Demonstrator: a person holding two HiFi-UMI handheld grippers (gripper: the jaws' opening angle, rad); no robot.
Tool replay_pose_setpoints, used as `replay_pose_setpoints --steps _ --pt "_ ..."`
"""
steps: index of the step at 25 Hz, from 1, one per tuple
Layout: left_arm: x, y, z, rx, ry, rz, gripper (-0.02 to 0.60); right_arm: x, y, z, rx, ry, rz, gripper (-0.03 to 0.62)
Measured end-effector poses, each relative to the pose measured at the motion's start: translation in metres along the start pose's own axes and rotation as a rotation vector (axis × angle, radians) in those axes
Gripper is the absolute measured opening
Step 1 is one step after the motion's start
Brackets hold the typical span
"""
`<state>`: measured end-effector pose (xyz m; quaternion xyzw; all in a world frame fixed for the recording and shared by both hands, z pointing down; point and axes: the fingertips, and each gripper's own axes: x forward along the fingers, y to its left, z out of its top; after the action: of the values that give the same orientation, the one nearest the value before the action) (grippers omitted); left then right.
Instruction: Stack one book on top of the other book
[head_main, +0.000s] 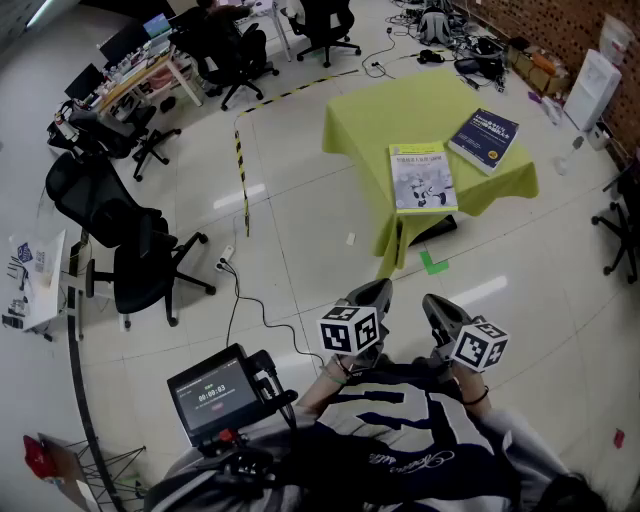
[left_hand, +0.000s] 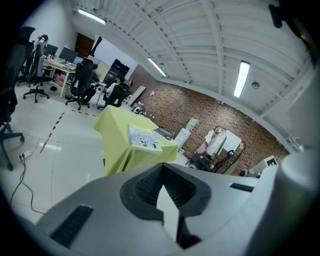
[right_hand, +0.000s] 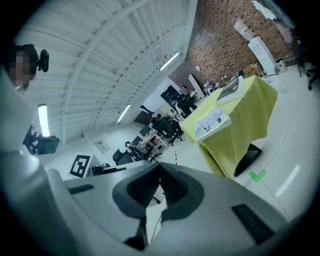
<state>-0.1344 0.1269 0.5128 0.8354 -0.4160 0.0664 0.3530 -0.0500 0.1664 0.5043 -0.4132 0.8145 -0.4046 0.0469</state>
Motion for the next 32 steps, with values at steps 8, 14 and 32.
replay_pose_setpoints --steps 8,14,32 --pt "0.022 0.013 0.005 -0.024 0.01 -0.015 0.003 0.006 -0.026 0.016 0.027 -0.027 -0.052 -0.003" --pt "0.058 0.025 0.015 -0.042 0.026 0.001 0.003 0.022 -0.068 0.046 0.053 -0.037 -0.081 -0.003" --pt "0.217 0.06 0.089 -0.161 0.038 0.191 0.003 0.125 -0.243 0.186 0.081 0.167 -0.036 0.121"
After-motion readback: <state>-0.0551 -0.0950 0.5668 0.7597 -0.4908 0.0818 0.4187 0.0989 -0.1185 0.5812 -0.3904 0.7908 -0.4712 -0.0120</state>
